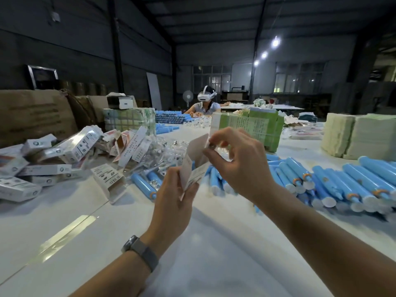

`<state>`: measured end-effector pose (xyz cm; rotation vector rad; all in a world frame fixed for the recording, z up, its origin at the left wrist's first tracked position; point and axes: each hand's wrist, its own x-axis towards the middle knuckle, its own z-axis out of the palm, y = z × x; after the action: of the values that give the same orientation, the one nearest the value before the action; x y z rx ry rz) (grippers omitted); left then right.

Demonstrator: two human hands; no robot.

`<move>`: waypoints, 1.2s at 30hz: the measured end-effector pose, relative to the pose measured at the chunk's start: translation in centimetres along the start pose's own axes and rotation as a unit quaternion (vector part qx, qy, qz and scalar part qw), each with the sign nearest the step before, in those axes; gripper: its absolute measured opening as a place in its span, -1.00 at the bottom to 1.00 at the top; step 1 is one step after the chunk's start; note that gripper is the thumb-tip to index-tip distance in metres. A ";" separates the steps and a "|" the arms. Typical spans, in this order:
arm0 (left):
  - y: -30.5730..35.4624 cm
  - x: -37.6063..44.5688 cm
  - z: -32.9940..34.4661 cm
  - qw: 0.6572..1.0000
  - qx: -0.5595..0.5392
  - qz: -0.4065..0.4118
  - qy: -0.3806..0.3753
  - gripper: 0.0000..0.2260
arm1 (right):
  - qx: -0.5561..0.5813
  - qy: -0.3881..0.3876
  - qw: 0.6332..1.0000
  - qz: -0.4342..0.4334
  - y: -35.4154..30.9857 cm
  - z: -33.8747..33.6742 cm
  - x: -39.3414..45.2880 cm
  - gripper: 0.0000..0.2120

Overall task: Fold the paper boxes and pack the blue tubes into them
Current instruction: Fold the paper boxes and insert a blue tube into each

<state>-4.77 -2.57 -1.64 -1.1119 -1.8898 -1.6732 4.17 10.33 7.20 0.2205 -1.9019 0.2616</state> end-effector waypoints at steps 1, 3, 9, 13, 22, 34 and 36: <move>0.0 0.1 0.0 1.000 0.010 0.007 0.001 -0.71 | -0.026 -0.007 0.999 -0.020 0.2 -0.1 0.0 -0.87; 0.1 0.1 -0.1 1.000 0.020 0.011 0.002 -0.64 | -0.080 -0.057 0.994 -0.041 0.3 0.1 -0.4 -0.72; 0.0 0.1 -0.3 0.998 -0.041 -0.026 -0.041 -0.77 | 0.021 -0.207 0.978 0.015 0.4 0.0 -0.8 -0.65; -0.2 0.3 0.1 0.985 -0.130 -0.063 -0.098 -0.80 | 0.180 -0.181 0.961 0.107 0.1 0.4 -0.9 -0.64; 0.8 0.7 -1.0 0.987 -0.153 0.029 -0.051 -0.56 | 0.290 -0.139 0.924 0.207 -0.1 0.7 -1.1 -0.53; 0.7 1.0 -1.2 0.981 -0.183 0.032 -0.060 -0.72 | 0.292 -0.127 0.923 0.216 0.1 1.3 -1.6 -0.56; 0.8 0.9 -1.2 0.981 -0.180 0.031 -0.059 -0.74 | 0.294 -0.127 0.922 0.218 0.2 1.4 -1.6 -0.58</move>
<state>-5.00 -3.42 -0.22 -1.4193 -1.6368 -2.0050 3.40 10.19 5.18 0.2337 -2.0704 1.1613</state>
